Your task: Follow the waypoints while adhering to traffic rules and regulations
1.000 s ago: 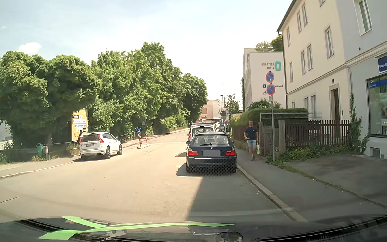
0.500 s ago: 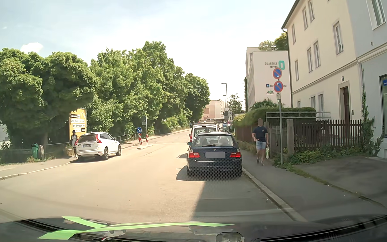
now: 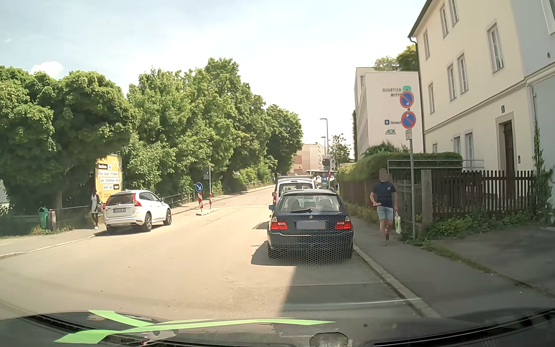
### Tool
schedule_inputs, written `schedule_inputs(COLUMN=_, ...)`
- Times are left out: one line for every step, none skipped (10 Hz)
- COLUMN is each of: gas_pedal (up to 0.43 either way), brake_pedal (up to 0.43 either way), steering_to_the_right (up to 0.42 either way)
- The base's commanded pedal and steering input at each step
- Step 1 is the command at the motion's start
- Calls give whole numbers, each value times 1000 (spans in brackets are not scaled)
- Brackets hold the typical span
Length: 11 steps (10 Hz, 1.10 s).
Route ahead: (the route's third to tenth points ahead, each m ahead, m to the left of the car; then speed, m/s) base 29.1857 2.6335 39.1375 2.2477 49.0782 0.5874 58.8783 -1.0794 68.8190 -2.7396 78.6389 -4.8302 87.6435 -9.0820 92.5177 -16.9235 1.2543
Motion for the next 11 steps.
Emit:
schedule_inputs(gas_pedal=0, brake_pedal=159, steering_to_the_right=-9)
schedule_inputs(gas_pedal=0, brake_pedal=159, steering_to_the_right=-5)
schedule_inputs(gas_pedal=0, brake_pedal=165, steering_to_the_right=-3)
schedule_inputs(gas_pedal=0, brake_pedal=177, steering_to_the_right=-3)
schedule_inputs(gas_pedal=0, brake_pedal=183, steering_to_the_right=-2)
schedule_inputs(gas_pedal=0, brake_pedal=183, steering_to_the_right=-1)
schedule_inputs(gas_pedal=0, brake_pedal=189, steering_to_the_right=-1)
schedule_inputs(gas_pedal=0, brake_pedal=195, steering_to_the_right=-2)
schedule_inputs(gas_pedal=0, brake_pedal=207, steering_to_the_right=-2)
schedule_inputs(gas_pedal=0, brake_pedal=220, steering_to_the_right=-2)
schedule_inputs(gas_pedal=0, brake_pedal=220, steering_to_the_right=-1)
